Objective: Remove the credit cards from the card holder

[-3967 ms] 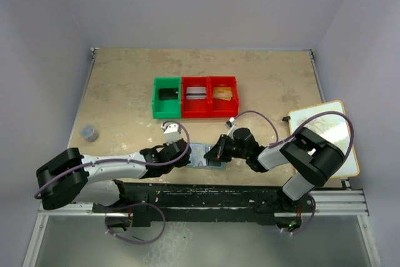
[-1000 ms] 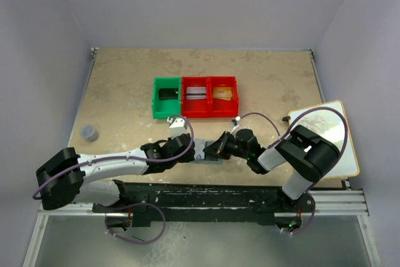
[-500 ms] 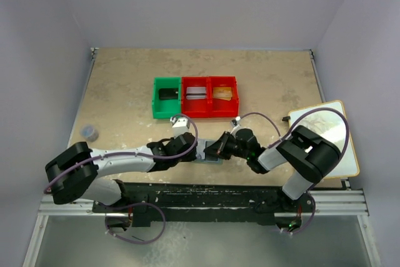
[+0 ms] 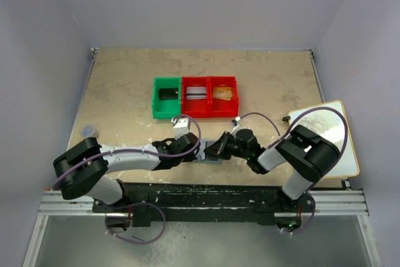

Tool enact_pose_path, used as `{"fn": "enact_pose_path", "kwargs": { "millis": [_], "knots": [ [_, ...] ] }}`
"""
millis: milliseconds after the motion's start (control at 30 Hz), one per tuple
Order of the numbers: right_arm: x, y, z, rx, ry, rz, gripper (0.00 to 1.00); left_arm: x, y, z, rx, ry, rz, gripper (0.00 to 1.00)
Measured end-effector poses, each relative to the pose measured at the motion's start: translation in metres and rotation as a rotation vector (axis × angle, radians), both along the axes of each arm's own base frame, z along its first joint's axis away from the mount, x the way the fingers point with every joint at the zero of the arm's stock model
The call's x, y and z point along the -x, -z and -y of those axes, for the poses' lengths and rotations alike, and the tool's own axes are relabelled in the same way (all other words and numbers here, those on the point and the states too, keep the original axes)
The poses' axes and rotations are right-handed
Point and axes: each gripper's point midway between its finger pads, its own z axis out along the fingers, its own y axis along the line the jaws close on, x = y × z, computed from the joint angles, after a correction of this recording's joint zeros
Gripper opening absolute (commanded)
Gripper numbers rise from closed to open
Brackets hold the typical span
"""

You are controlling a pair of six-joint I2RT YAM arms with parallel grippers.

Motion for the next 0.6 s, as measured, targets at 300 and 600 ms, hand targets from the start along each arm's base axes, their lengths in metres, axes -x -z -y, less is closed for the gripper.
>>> {"fn": "enact_pose_path", "kwargs": {
  "millis": [300,600],
  "knots": [
    [0.004,0.0029,-0.0014,0.0,-0.026,-0.004,0.15,0.0017,0.0042,-0.0034,-0.008,-0.001,-0.003,0.02],
    [0.0019,0.0089,-0.0056,0.003,-0.035,-0.015,0.17,0.0012,0.004,-0.0034,-0.008,-0.002,0.0,0.02]
  ]
}}
